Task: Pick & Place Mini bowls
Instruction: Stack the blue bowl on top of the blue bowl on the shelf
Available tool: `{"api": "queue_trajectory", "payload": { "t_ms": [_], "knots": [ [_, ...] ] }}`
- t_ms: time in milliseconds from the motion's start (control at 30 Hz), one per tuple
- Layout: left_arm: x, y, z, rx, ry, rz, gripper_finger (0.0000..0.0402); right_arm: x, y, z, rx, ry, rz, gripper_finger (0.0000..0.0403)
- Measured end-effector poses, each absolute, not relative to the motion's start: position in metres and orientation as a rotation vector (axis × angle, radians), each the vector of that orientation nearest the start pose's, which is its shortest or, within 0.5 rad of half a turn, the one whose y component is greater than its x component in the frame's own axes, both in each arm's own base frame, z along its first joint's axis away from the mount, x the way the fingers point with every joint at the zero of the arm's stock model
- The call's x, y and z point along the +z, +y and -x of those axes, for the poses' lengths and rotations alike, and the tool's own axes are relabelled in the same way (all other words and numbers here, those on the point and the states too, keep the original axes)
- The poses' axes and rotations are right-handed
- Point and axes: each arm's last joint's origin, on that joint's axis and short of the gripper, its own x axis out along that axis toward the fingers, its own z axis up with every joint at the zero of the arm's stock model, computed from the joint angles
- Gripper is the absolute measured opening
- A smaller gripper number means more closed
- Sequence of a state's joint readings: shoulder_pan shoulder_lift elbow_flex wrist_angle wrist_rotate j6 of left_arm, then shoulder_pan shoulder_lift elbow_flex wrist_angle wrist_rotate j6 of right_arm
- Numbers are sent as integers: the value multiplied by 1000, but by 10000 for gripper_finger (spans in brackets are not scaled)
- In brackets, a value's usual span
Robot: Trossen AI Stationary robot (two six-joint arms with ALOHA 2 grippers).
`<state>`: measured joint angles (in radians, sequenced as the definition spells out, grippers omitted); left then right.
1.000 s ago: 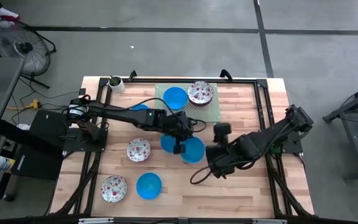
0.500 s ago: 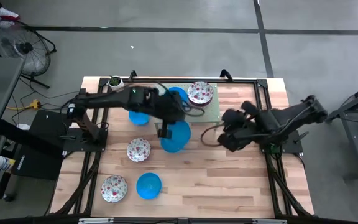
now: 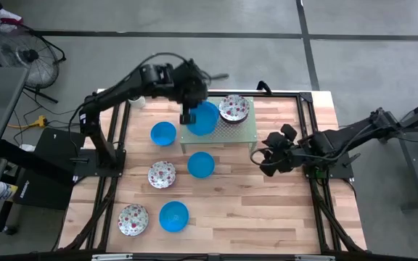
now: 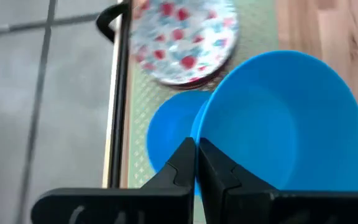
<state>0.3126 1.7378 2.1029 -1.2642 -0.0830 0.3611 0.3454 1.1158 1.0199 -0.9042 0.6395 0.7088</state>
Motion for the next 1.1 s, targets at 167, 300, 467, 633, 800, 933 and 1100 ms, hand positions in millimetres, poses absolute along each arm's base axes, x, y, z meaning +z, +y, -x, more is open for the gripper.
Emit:
{"api": "queue_trajectory", "payload": {
  "t_ms": [167,300,467,633,800,933,1100],
  "knots": [
    [432,142,-301,270,907,-18,0,296,41,-187,-498,773,-143,139],
    [427,162,-291,309,898,124,0,297,23,-178,-526,799,-155,139],
    [417,177,-289,333,875,258,0,302,-1,-164,-494,827,-98,139],
    [407,182,-288,378,899,348,0,299,-17,-146,-450,789,-47,139],
    [395,184,-291,423,912,410,0,291,-25,-129,-399,749,-92,139],
    [387,185,-292,443,924,455,0,284,-27,-119,-399,732,-115,139],
    [378,187,-295,457,920,482,0,280,-26,-113,-377,724,-131,139]
  ]
}}
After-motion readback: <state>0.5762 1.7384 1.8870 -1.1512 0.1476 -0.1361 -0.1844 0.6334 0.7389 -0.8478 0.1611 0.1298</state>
